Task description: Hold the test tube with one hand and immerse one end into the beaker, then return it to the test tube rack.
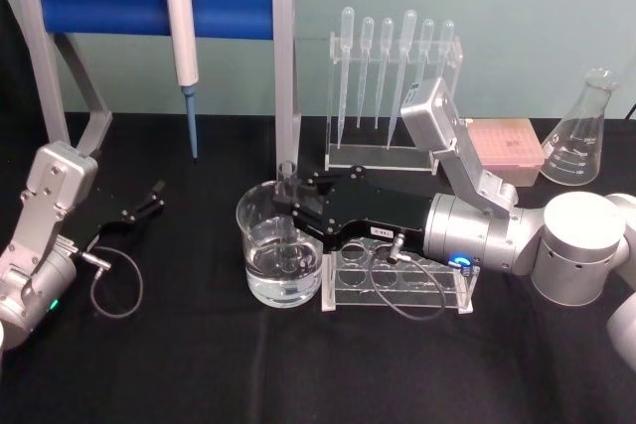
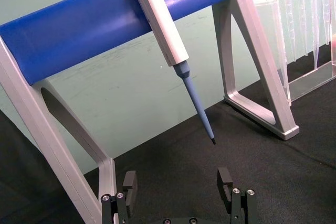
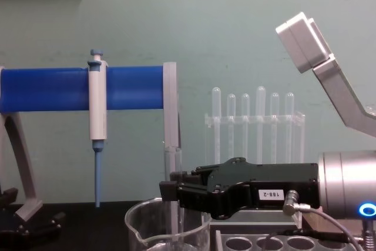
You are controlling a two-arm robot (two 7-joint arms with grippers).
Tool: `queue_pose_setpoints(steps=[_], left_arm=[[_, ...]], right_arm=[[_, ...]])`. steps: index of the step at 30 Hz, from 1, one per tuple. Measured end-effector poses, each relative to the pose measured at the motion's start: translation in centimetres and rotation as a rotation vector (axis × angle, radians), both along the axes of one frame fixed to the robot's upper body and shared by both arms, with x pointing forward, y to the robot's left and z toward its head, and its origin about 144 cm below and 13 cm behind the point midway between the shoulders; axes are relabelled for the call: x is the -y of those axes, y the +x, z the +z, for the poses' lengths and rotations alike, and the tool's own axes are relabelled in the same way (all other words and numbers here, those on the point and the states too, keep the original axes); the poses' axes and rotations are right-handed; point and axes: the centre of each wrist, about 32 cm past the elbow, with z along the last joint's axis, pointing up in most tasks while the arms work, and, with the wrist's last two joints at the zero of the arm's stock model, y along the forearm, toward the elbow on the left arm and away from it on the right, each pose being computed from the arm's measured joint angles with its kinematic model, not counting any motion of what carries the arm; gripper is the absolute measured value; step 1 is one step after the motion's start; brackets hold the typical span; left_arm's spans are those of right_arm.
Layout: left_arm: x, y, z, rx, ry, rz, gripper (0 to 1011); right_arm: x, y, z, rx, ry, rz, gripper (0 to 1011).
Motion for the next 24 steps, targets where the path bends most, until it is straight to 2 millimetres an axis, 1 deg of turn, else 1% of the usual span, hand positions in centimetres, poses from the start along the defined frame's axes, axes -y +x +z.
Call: queue_pose_setpoints(steps=[24], left_arm=[[0.00,0.00,0.00,0.000,0.000,0.000,1000]], right_arm=[[0.00,0.00,0.00,0.000,0.000,0.000,242]])
